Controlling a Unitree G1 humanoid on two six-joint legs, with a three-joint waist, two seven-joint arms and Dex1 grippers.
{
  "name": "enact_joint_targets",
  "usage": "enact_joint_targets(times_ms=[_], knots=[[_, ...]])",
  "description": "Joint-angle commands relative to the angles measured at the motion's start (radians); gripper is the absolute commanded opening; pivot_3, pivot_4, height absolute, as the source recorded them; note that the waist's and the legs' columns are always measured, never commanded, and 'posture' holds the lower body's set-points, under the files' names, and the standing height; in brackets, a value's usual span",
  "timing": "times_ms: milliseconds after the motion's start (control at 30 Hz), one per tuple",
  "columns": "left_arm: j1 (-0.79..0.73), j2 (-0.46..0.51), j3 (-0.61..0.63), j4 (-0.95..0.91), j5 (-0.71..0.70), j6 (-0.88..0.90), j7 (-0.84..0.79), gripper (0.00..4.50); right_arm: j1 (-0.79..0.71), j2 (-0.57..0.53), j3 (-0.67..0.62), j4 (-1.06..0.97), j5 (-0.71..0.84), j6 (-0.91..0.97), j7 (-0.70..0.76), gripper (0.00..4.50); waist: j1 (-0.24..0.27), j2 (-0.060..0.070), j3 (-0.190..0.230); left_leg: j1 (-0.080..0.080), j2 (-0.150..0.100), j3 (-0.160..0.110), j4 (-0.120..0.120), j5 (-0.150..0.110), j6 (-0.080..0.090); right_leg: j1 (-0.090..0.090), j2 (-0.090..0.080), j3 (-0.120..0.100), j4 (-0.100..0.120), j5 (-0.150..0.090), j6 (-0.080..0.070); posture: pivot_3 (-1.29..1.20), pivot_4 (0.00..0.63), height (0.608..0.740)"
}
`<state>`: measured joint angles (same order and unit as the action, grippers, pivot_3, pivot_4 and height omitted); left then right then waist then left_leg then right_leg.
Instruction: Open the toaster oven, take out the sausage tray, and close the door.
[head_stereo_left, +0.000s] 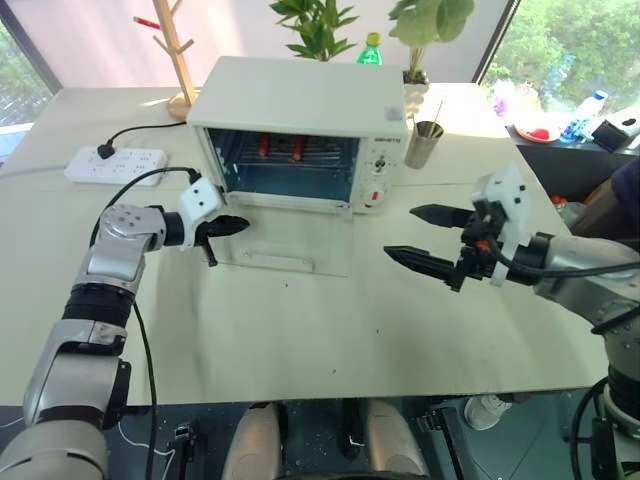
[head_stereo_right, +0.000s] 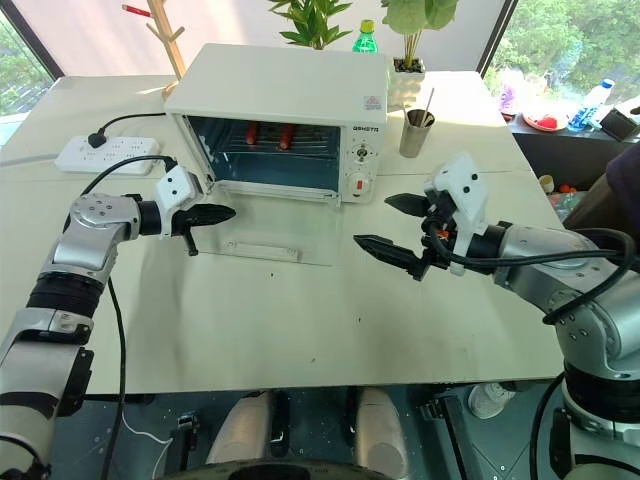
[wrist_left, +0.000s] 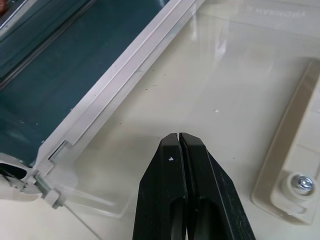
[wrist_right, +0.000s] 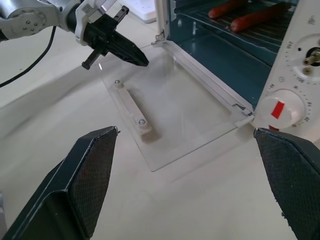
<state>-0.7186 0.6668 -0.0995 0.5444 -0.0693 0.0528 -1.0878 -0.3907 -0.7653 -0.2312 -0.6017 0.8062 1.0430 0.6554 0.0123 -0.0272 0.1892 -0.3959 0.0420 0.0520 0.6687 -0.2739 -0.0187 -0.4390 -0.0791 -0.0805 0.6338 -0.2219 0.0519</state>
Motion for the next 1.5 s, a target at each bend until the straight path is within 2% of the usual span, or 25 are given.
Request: enact_joint_targets(times_ms=[33, 100, 233, 367, 567, 700, 867, 1133, 1433, 1500], knots=[[0.039, 0.035, 0.032, -0.093, -0.036, 0.059, -0.030, 1.28, -0.056, 0.005, 0.050, 0.009, -0.031, -0.054, -0.008, 4.50, -0.004, 0.000, 0.000, 0.000, 0.000, 0.000, 0.000, 0.000, 0.000, 0.000, 0.000, 0.000, 0.000, 0.000, 0.000, 0.00, 0.150, 0.717], [0.061, 0.052, 0.060, -0.178, -0.087, 0.129, -0.051, 2.33, -0.090, 0.021, 0.103, 0.028, -0.069, -0.083, -0.022, 4.50, -0.007, 0.000, 0.000, 0.001, 0.000, 0.001, 0.000, 0.000, 0.000, 0.000, 0.000, 0.000, 0.000, 0.000, 0.000, 0.00, 0.150, 0.717], [0.096, 0.093, 0.150, -0.401, -0.242, 0.367, -0.066, 4.45, -0.189, 0.070, 0.289, 0.099, -0.258, -0.203, -0.068, 4.50, -0.011, 0.000, 0.000, 0.000, 0.001, 0.000, 0.000, 0.000, 0.000, -0.001, 0.001, 0.000, 0.000, 0.000, 0.000, 0.00, 0.150, 0.717], [0.075, 0.085, 0.227, -0.518, -0.347, 0.556, 0.018, 4.48, -0.319, 0.178, 0.488, 0.266, -0.484, -0.345, -0.129, 4.50, -0.011, 0.000, 0.000, 0.000, 0.001, 0.000, 0.000, 0.000, 0.000, -0.001, 0.001, 0.000, 0.000, 0.000, 0.000, 0.00, 0.150, 0.717], [0.047, 0.079, 0.264, -0.582, -0.435, 0.697, 0.093, 4.48, -0.474, 0.300, 0.664, 0.548, -0.767, -0.543, -0.180, 4.50, -0.012, 0.000, 0.000, -0.001, 0.000, 0.000, 0.000, 0.000, 0.000, -0.001, 0.001, 0.000, 0.000, 0.000, 0.000, 0.00, 0.150, 0.717], [0.065, 0.100, 0.262, -0.622, -0.447, 0.711, 0.100, 4.48, -0.621, 0.395, 0.822, 0.908, -1.041, -0.768, -0.297, 4.50, -0.026, 0.000, 0.000, -0.001, -0.001, 0.000, 0.000, 0.001, -0.001, -0.001, 0.000, 0.000, 0.000, 0.000, 0.000, 0.00, 0.150, 0.717], [0.071, 0.107, 0.266, -0.629, -0.457, 0.714, 0.119, 4.48, -0.717, 0.497, 0.817, 1.195, -1.141, -0.890, -0.373, 4.50, -0.029, 0.000, 0.000, -0.002, 0.000, 0.000, 0.000, 0.001, -0.001, -0.002, 0.000, 0.000, 0.000, 0.000, 0.000, 0.00, 0.150, 0.717], [0.070, 0.112, 0.257, -0.612, -0.460, 0.701, 0.120, 4.48, -0.853, 0.603, 0.798, 1.521, -1.225, -0.992, -0.426, 4.50, -0.031, 0.000, 0.000, -0.002, 0.000, -0.001, 0.000, 0.001, -0.002, -0.002, 0.000, 0.000, 0.001, 0.000, 0.000, 0.00, 0.150, 0.717], [0.053, 0.106, 0.248, -0.584, -0.453, 0.681, 0.121, 4.48, -0.949, 0.643, 0.770, 1.741, -1.266, -1.071, -0.495, 4.50, -0.029, 0.000, 0.000, -0.002, 0.000, -0.001, 0.000, 0.002, -0.003, -0.002, -0.001, 0.000, 0.001, 0.000, 0.000, 0.00, 0.150, 0.717], [0.044, 0.108, 0.252, -0.572, -0.458, 0.681, 0.115, 4.50, -0.952, 0.645, 0.765, 1.756, -1.271, -1.084, -0.500, 3.93, -0.028, 0.000, 0.000, -0.002, 0.000, -0.001, 0.000, 0.002, -0.003, -0.002, -0.001, 0.000, 0.001, 0.000, 0.000, 0.00, 0.150, 0.717]])
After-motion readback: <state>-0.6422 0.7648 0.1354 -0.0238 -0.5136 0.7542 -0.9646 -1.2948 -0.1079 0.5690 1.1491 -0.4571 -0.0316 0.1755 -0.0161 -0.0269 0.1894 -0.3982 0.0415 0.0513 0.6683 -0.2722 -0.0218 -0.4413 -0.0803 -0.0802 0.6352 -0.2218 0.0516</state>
